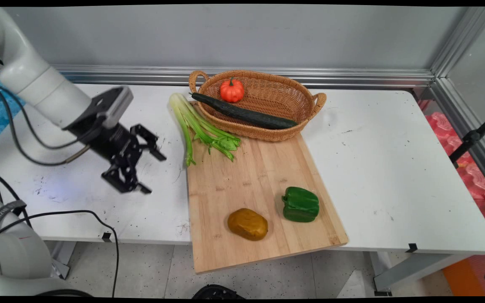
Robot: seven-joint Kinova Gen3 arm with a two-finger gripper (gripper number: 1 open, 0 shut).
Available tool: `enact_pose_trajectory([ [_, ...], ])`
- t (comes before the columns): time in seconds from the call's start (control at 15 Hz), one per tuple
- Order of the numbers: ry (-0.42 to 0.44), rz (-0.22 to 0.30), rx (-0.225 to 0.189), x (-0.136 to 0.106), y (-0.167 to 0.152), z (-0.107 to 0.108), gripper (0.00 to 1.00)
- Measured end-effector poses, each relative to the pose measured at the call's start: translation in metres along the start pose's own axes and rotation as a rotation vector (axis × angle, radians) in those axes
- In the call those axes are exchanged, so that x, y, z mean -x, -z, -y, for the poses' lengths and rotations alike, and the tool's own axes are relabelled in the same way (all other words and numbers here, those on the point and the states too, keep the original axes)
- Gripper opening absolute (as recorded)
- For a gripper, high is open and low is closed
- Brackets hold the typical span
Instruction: Pick up the cucumber from the vegetable basket
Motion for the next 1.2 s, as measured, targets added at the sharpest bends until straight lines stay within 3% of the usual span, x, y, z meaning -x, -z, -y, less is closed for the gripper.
enact_pose_trajectory([
  [0.53,0.182,-0.070,-0.189,-0.032,0.024,0.056,1.00],
  [1.2,0.173,-0.091,-0.294,-0.073,0.025,0.135,1.00],
])
